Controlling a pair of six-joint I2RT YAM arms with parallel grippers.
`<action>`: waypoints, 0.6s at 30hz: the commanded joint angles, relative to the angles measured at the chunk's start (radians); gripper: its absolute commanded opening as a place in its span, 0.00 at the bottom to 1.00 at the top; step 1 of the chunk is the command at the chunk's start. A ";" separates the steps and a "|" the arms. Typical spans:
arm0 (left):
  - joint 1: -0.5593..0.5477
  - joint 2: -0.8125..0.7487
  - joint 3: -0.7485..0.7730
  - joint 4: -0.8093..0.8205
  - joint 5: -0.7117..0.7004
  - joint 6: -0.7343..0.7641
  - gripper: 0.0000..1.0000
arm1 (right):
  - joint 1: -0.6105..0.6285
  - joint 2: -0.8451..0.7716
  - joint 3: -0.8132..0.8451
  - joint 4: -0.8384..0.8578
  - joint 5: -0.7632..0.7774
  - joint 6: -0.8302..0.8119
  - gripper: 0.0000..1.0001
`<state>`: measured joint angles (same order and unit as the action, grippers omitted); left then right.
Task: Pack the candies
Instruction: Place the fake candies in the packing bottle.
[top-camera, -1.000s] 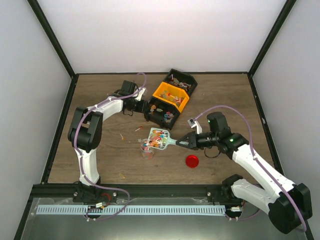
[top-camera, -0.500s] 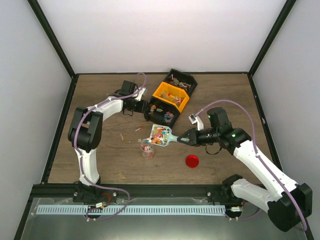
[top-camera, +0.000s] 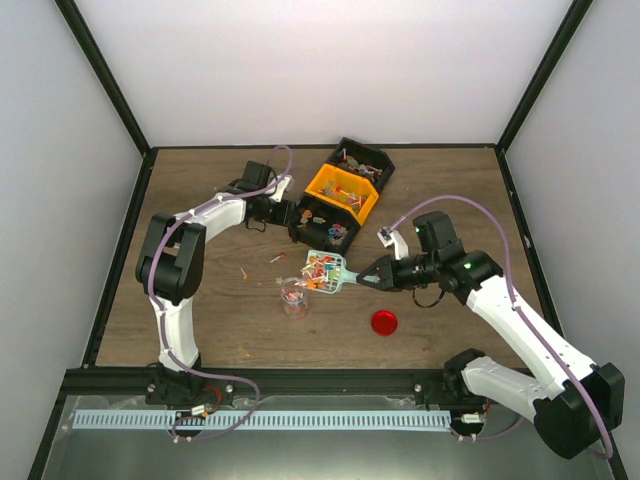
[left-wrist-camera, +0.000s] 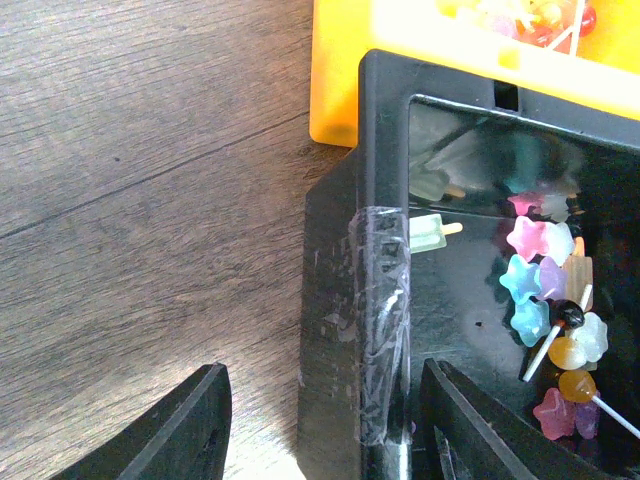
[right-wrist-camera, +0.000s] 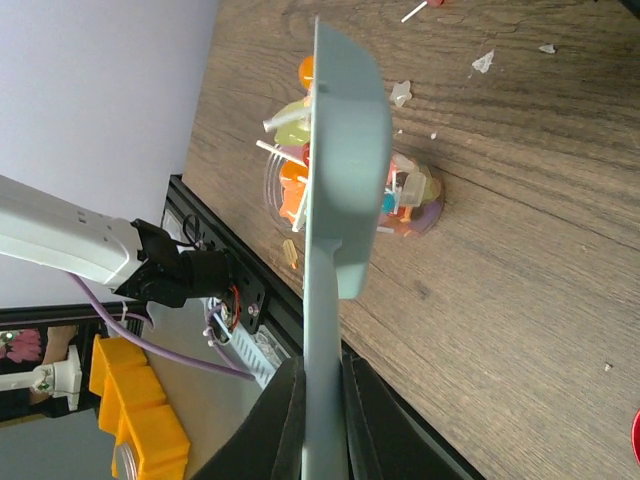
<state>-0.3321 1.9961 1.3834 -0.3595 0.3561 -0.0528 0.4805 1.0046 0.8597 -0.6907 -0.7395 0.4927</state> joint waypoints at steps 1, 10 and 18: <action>0.004 -0.001 -0.007 -0.006 0.002 0.001 0.54 | 0.011 -0.004 0.060 -0.023 0.006 -0.035 0.01; 0.004 0.001 -0.009 -0.001 0.003 0.001 0.54 | 0.032 -0.009 0.068 -0.019 0.017 -0.037 0.01; 0.004 0.001 -0.009 0.001 0.004 -0.001 0.54 | 0.036 -0.008 0.059 -0.003 0.014 -0.025 0.01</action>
<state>-0.3321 1.9961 1.3834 -0.3592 0.3565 -0.0528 0.5037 1.0046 0.8730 -0.7139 -0.7277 0.4683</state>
